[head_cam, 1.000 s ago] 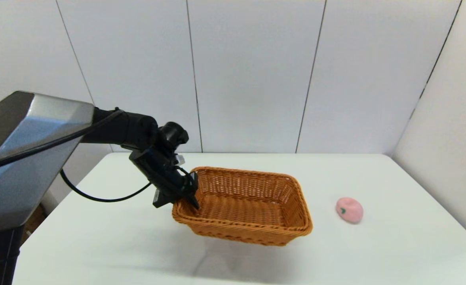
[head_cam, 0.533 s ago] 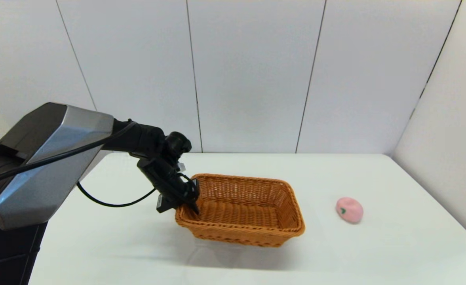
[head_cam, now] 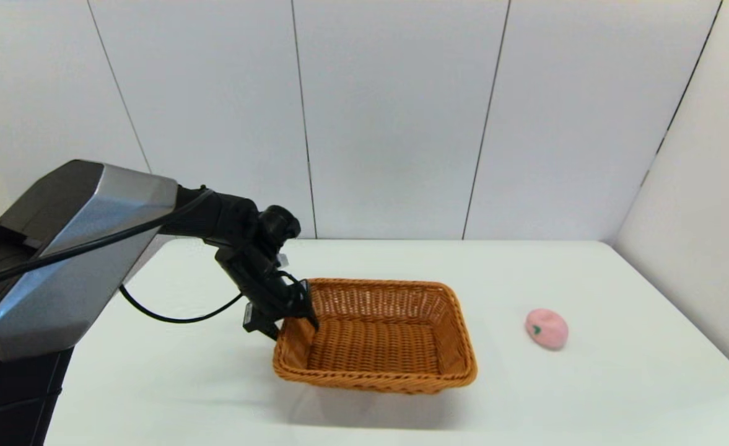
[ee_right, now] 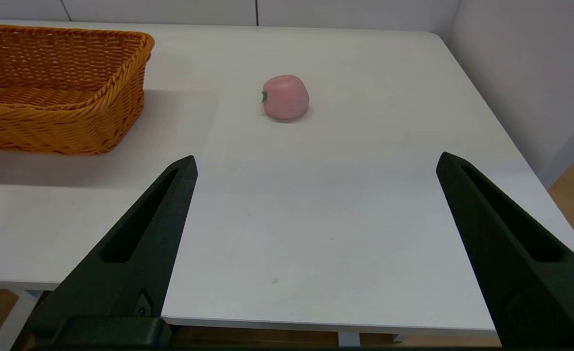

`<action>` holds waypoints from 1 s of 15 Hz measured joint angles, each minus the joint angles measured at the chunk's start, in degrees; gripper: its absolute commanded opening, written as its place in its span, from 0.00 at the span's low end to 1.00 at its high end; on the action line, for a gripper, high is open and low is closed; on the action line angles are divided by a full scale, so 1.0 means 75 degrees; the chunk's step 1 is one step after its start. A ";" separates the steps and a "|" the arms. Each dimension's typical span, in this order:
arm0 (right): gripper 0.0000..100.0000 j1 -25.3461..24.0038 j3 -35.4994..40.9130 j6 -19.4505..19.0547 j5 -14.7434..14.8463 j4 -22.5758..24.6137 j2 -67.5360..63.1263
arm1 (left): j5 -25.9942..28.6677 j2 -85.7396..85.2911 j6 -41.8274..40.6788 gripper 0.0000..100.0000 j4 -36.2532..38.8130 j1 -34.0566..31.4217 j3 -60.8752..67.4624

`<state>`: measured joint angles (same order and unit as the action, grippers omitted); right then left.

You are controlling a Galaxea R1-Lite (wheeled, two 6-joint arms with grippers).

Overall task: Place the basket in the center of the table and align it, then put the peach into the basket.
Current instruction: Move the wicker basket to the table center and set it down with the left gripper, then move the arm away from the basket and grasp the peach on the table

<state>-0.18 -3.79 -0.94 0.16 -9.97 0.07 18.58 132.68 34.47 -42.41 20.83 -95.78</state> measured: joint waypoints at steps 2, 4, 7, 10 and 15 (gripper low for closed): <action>1.00 0.0003 0.0000 0.0002 0.0003 0.0003 0.0000 | 0.0003 -0.0249 -0.0015 1.00 -0.0002 -0.0067 -0.0050; 1.00 0.0000 -0.0002 0.0000 0.0003 0.0000 0.0000 | 0.0010 -0.0694 -0.0073 1.00 -0.0011 -0.0280 -0.0099; 1.00 0.0000 -0.0005 0.0002 0.0000 0.0000 0.0000 | -0.0057 -0.1703 -0.0463 1.00 -0.0206 -0.0879 -0.0187; 1.00 0.0000 -0.0005 0.0000 0.0003 0.0000 0.0000 | -0.0541 -0.2932 -0.1375 1.00 -0.0757 -0.1819 -0.0146; 1.00 0.0003 -0.0005 0.0000 -0.0003 0.0003 0.0000 | -0.1070 -0.5123 -0.2848 1.00 -0.1055 -0.3332 0.0839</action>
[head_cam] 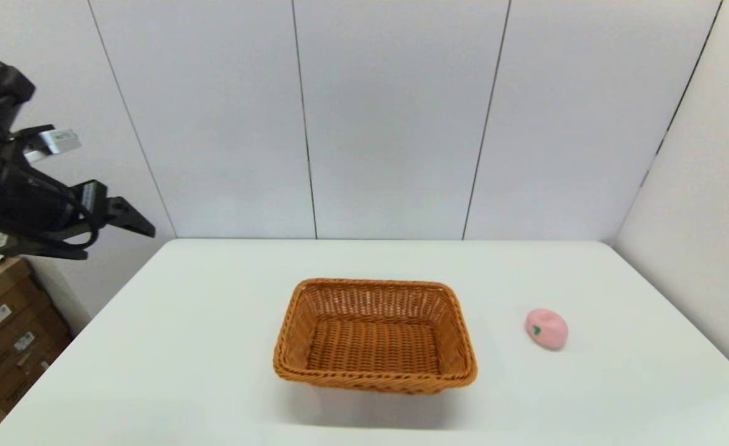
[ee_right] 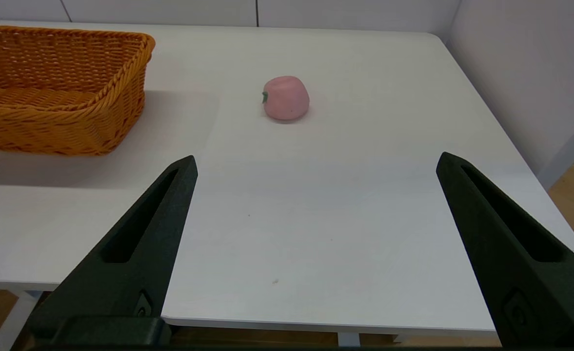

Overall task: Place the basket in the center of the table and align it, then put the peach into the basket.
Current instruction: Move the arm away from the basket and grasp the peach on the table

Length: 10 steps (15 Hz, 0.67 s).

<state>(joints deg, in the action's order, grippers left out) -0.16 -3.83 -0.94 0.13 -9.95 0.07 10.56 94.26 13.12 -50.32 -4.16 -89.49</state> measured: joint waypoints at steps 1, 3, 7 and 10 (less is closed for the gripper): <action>1.00 0.0000 0.0003 0.0000 -0.0003 0.0000 0.0000 | -0.0016 -0.0492 -0.0111 1.00 0.0003 -0.0161 0.0323; 1.00 0.0000 0.0003 0.0002 -0.0005 0.0008 0.0000 | -0.0041 -0.1580 -0.0242 1.00 0.0036 -0.0346 0.1131; 1.00 -0.0003 0.0005 0.0002 -0.0008 0.0011 0.0000 | -0.0037 -0.4038 -0.0527 1.00 0.0224 -0.0458 0.2796; 1.00 -0.0003 0.0005 0.0011 0.0000 0.0011 0.0000 | -0.0005 -0.5795 -0.0647 1.00 0.0278 -0.0470 0.3950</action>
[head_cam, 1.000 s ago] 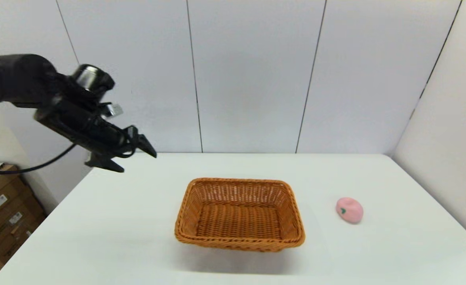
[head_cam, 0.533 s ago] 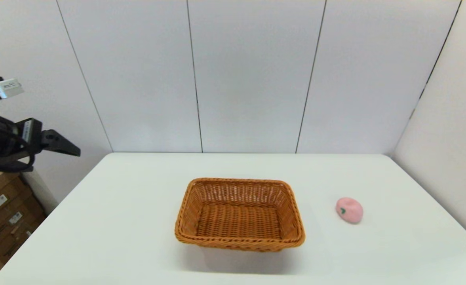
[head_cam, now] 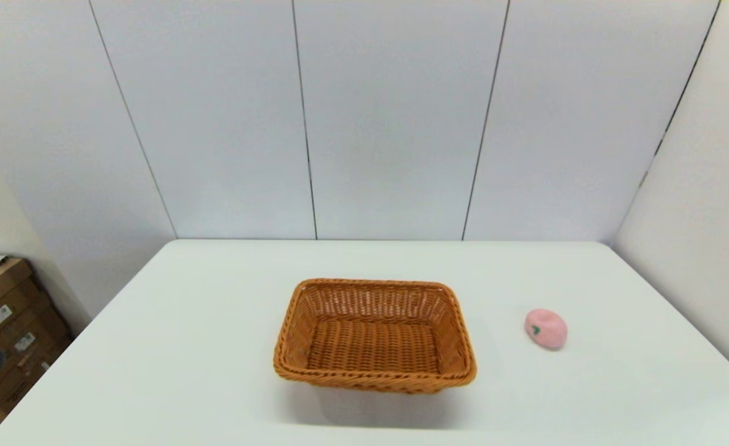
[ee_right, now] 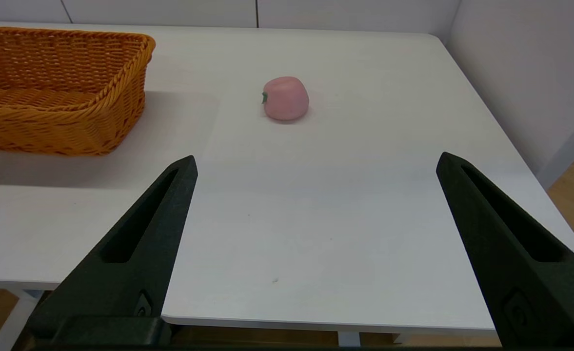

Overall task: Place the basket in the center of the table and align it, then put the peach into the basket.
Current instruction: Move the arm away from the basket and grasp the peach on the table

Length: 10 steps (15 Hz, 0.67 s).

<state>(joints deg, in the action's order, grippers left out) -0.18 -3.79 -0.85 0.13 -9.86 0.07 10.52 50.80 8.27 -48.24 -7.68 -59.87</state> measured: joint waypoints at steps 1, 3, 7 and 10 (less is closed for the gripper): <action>1.00 -0.0003 0.0000 0.0000 0.0000 0.0000 0.0000 | 0.0003 -0.0536 -0.0020 1.00 0.0008 0.0010 0.0390; 1.00 -0.0003 0.0000 0.0000 0.0003 -0.0003 0.0000 | 0.0011 -0.1603 -0.0055 1.00 0.0015 0.0085 0.1191; 1.00 0.0000 0.0000 -0.0003 0.0007 -0.0003 0.0000 | -0.0047 -0.3467 -0.0078 1.00 0.0244 0.0397 0.2677; 1.00 0.0000 0.0000 0.0002 0.0003 -0.0003 0.0000 | -0.0606 -0.4337 -0.0218 1.00 0.1585 0.0463 0.4057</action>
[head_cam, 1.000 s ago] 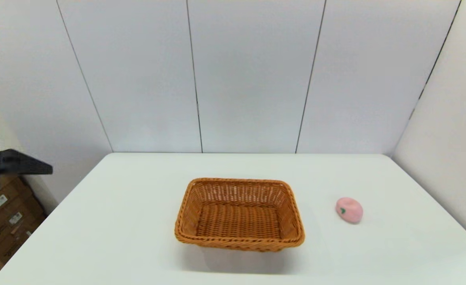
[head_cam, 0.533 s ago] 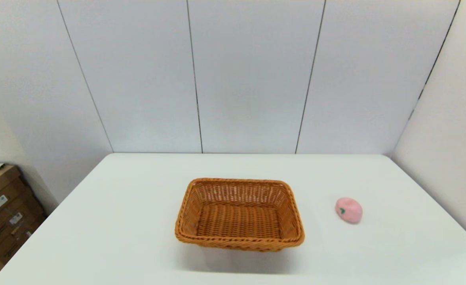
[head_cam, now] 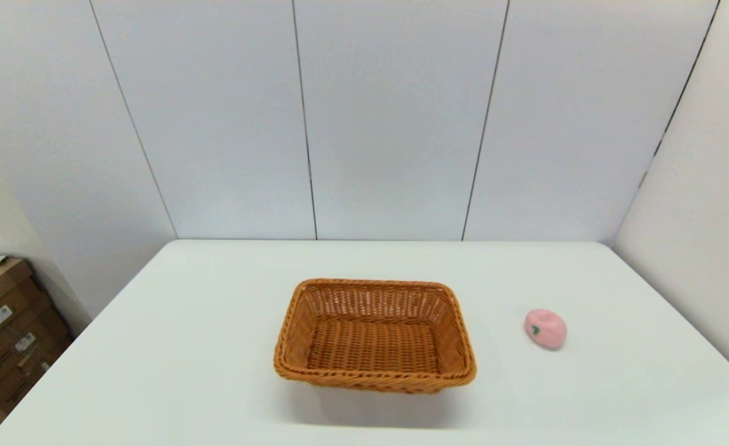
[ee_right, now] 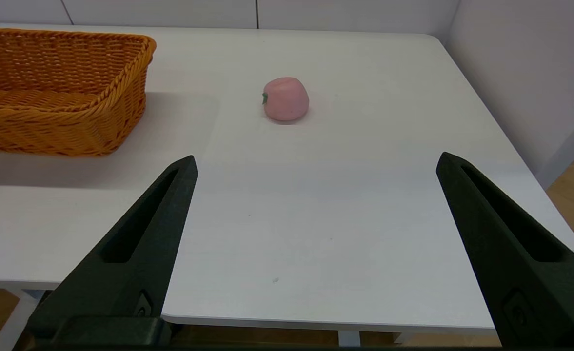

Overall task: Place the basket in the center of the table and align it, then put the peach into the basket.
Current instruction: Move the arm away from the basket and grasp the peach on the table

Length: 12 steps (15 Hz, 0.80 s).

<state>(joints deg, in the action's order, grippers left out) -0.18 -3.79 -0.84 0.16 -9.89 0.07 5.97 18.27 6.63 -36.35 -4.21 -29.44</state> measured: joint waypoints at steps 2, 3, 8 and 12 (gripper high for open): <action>1.00 -0.0003 0.0000 0.0000 0.0003 0.0003 0.0000 | -0.0419 -0.0239 -0.0041 1.00 0.1287 0.0026 0.0681; 1.00 -0.0003 0.0000 0.0007 0.0003 0.0000 0.0000 | -0.0460 -0.0302 -0.0047 1.00 0.1694 0.0114 0.0806; 1.00 0.0003 0.0000 0.0010 0.0000 0.0003 0.0000 | -0.0466 -0.0566 -0.0029 1.00 0.1640 0.0567 0.0871; 1.00 -0.0003 0.0000 0.0010 0.0000 0.0000 0.0000 | -0.0536 -0.0938 -0.0283 1.00 0.2072 0.0593 0.1404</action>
<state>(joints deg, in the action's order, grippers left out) -0.21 -3.79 -0.77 0.16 -9.89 0.07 1.95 11.24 4.51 -20.81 0.24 -18.91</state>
